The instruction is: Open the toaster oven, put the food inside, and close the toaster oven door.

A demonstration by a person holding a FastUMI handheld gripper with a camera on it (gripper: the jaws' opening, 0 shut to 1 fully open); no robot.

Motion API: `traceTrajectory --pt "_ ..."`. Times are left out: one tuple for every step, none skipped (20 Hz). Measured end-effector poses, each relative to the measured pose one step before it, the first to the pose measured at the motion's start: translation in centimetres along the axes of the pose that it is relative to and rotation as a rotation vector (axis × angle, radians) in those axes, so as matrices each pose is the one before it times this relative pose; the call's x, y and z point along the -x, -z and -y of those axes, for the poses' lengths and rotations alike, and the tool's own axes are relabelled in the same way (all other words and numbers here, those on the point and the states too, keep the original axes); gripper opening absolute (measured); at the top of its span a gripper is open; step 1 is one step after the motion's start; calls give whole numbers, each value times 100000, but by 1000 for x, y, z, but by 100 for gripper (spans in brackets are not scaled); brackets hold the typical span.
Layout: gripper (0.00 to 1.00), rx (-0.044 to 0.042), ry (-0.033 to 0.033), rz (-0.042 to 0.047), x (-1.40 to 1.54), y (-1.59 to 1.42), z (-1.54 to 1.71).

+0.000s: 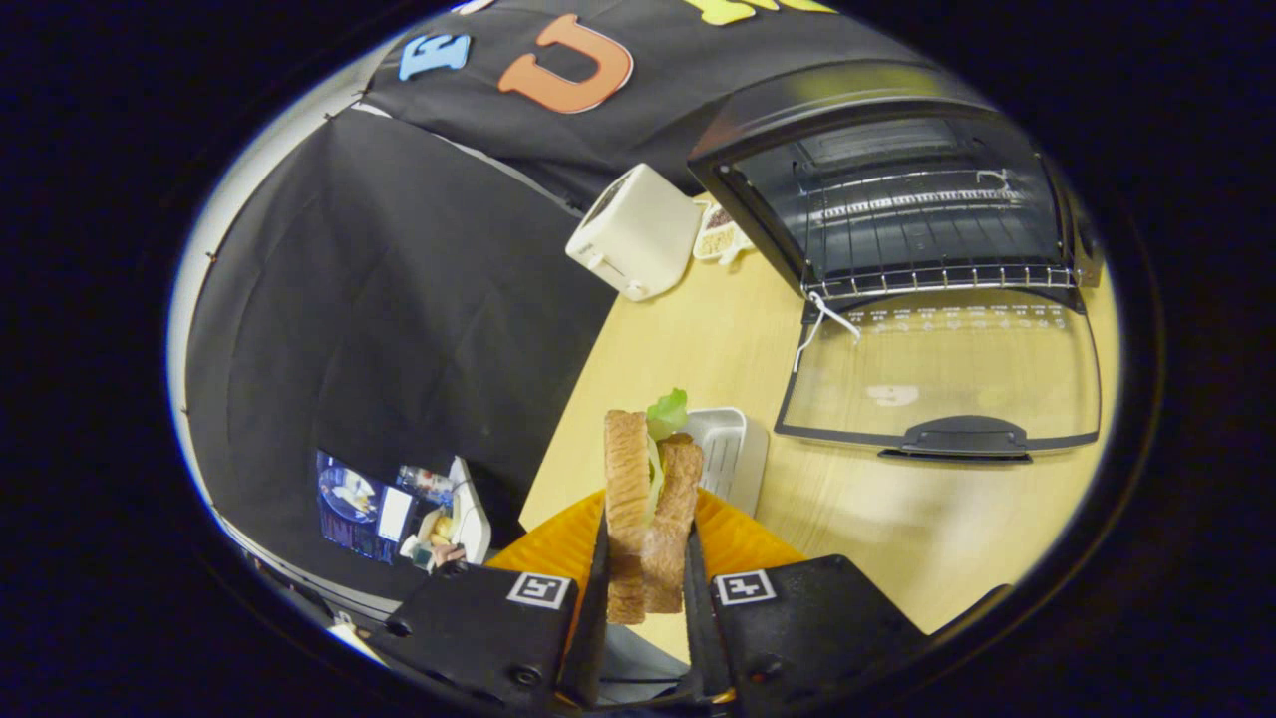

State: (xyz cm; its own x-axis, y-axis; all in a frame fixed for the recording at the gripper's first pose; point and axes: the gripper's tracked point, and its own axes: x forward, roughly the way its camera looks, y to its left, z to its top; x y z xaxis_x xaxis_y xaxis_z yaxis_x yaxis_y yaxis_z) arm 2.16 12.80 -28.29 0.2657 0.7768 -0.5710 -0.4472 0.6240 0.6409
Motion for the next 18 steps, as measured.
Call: traceTrajectory --pt "39 -1839 -985 2555 472 -456 -93" --pt "40 -2952 -1449 2849 390 -769 -12" --pt "39 -4001 -1427 3044 475 -824 26" --pt "39 -3592 -1039 3332 298 -1043 291" --pt "39 -3597 247 3786 299 -1124 649" --pt "39 -2978 762 4011 109 -1245 895" --pt "39 -3497 859 4506 230 -1186 759" --pt "39 -3093 295 4773 -11 -1336 807" --pt "39 -3877 594 5109 237 -1369 941" --pt "39 -4612 -103 5450 -72 -1570 805" --pt "39 -4854 -703 7057 -8 -1749 540" --pt "39 -3392 -1172 6046 -68 -1659 506" --pt "39 -2596 -852 5043 -351 -1446 494" --pt "39 -1241 -846 4103 -522 -1239 497" --pt "39 -823 280 2672 -789 -781 736" --pt "39 -1894 40 3634 -595 -829 367" --pt "39 -2711 -1185 4824 -835 -1083 311" --pt "39 -1946 -1082 4128 -1106 -825 393"
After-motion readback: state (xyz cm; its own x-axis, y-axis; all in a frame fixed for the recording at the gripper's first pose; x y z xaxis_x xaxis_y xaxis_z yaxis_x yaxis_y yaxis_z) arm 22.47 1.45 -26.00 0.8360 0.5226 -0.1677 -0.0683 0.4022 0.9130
